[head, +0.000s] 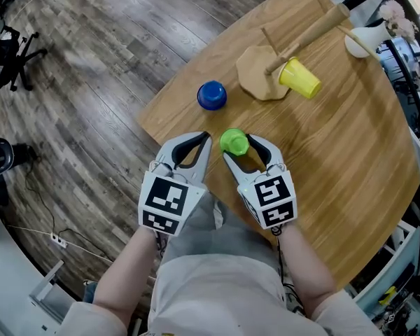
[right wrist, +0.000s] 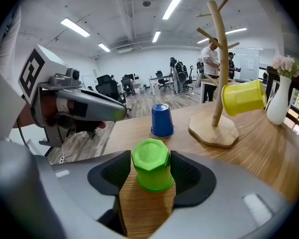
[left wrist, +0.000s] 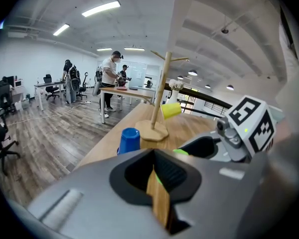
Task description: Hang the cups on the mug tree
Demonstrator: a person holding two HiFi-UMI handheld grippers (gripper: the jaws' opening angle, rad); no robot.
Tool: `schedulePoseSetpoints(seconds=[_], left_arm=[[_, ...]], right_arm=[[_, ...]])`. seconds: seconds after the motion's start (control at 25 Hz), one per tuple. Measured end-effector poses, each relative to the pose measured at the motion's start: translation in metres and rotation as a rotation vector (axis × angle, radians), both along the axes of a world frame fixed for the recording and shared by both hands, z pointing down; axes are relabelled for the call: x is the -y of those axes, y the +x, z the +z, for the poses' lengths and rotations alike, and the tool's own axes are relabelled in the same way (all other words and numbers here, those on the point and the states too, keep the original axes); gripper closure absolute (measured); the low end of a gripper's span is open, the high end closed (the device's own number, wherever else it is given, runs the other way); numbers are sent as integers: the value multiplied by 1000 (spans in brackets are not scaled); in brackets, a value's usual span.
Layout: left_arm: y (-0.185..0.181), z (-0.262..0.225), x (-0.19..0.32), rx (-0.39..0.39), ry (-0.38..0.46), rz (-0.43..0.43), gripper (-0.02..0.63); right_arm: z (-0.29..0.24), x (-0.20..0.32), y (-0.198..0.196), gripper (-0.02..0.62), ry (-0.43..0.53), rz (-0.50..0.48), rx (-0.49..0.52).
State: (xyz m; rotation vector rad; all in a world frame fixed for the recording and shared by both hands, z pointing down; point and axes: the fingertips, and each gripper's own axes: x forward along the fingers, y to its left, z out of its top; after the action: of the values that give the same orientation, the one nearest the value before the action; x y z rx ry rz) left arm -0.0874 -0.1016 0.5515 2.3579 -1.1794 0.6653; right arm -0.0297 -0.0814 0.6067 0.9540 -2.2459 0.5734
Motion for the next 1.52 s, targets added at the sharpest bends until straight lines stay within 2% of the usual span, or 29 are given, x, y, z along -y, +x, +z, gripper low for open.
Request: schedulePoseSetpoints(seconds=[0.32, 0.56, 0.92, 1.52], left_arm=[[-3, 13, -4, -6, -31, -5, 604], [-2, -5, -4, -31, -28, 0, 604], [2, -63, 8, -67, 59, -24, 604], [1, -163, -3, -106, 154, -70, 604]], right_arm=[[3, 4, -1, 348, 11, 21, 0], [-17, 5, -2, 350, 13, 27, 24], [-93, 14, 5, 350, 62, 60, 122], [-237, 3, 26, 350, 241, 65, 194]])
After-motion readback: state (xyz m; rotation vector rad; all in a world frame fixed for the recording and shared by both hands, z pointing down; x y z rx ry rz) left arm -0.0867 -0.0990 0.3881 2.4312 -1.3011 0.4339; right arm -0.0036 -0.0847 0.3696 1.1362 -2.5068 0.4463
